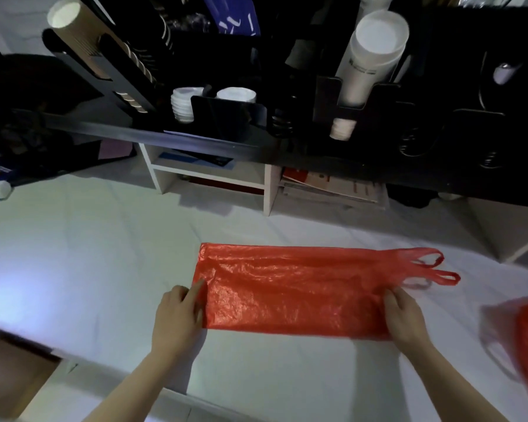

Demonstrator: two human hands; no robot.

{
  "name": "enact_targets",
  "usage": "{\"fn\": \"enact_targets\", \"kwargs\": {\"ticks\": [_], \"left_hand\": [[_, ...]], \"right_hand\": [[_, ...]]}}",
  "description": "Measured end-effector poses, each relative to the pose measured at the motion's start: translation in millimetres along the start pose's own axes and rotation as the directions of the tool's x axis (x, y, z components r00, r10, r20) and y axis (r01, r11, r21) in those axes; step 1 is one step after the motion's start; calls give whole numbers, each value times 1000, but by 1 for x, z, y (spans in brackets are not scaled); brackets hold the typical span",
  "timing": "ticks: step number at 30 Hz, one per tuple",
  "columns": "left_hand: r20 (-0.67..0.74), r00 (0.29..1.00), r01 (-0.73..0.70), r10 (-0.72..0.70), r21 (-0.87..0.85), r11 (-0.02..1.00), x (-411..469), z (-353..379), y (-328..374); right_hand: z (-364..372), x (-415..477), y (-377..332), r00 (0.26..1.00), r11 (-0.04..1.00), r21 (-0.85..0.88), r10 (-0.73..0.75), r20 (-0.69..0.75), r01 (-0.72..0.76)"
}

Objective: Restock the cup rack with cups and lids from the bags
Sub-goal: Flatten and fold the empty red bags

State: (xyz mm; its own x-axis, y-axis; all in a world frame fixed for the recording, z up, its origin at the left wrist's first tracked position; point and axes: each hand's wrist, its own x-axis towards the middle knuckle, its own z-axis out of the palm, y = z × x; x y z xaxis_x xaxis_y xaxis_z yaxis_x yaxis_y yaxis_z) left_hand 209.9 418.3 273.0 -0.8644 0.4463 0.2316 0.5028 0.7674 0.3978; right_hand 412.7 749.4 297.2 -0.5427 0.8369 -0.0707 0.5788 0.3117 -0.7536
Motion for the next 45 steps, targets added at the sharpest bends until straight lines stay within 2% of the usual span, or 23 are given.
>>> {"fn": "enact_targets", "kwargs": {"ticks": [3, 7, 10, 14, 17, 22, 26, 32, 36, 38, 40, 43, 45], "left_hand": [[6, 1000, -30, 29, 106, 994, 12, 1, 8], [141, 969, -225, 203, 165, 960, 36, 12, 38], [323, 935, -224, 148, 215, 951, 55, 36, 43], [423, 901, -205, 97, 218, 954, 69, 61, 32], [423, 901, -197, 92, 211, 958, 74, 65, 30], [422, 901, -210, 102, 219, 953, 73, 64, 28], [426, 900, -212, 97, 232, 949, 73, 63, 29], [441, 892, -219, 97, 234, 947, 74, 62, 29], [459, 884, -228, 83, 270, 935, 78, 55, 34], [398, 911, -234, 113, 271, 934, 79, 51, 43], [337, 928, -240, 160, 212, 947, 82, 50, 58], [362, 907, -284, 216, 144, 948, 88, 59, 83], [426, 881, -290, 207, 138, 947, 88, 69, 92]], "right_hand": [[3, 1, -4, 1000, 999, -47, 2, 23, -1], [6, -4, -6, 999, 996, -86, -12, 50, 17], [5, -12, -1, 996, 987, -157, -25, 81, 37], [-5, -20, 6, 993, 970, -235, -29, 113, 55], [-14, -21, 8, 997, 977, -207, -34, 75, 48], [-21, -21, 18, 994, 993, -111, 26, -105, -37], [-21, -18, 18, 962, 994, -71, 63, -267, -84], [-20, -15, 24, 952, 972, -158, 122, -280, -171], [-23, -17, 27, 937, 969, -124, 167, -307, -213], [-25, -23, 26, 938, 978, -116, 128, -322, -173], [-23, -28, 23, 950, 976, -211, -12, -313, -57], [-17, -31, 14, 953, 890, -419, -265, -147, 183], [-12, -28, 9, 934, 811, -506, -357, -27, 295]]}}
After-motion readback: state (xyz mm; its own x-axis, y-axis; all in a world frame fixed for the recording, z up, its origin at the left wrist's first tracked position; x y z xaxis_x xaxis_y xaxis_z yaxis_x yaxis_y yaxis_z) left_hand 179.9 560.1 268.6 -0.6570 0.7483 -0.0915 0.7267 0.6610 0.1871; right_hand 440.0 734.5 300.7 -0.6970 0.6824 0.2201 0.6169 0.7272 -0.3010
